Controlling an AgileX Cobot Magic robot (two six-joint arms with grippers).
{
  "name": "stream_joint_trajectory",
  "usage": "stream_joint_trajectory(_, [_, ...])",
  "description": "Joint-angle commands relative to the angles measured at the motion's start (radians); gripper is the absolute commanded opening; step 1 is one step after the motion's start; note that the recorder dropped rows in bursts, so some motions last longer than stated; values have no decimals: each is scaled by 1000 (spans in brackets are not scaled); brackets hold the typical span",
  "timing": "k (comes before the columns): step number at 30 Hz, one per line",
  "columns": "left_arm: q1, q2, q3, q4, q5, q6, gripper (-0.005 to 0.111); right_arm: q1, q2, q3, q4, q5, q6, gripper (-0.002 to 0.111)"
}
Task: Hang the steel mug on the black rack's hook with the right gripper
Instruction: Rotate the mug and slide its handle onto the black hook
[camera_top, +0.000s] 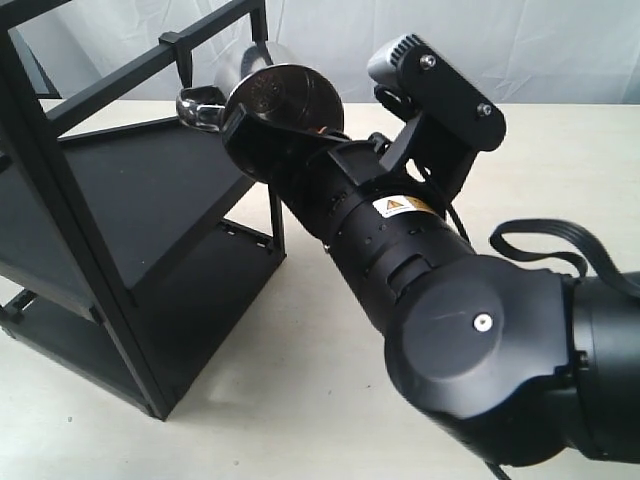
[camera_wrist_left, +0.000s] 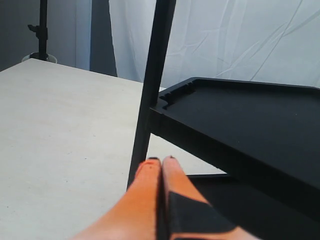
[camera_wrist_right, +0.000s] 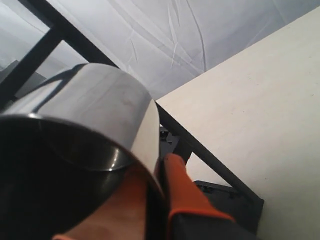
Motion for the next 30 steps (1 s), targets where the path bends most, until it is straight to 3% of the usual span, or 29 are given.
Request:
stream_joint_trajectory(1, [-3, -5, 0, -7, -12, -2, 2, 5, 26, 18, 20, 193, -63, -1])
stream_joint_trajectory(30, [-3, -5, 0, -7, -12, -2, 2, 5, 26, 18, 19, 262, -89, -1])
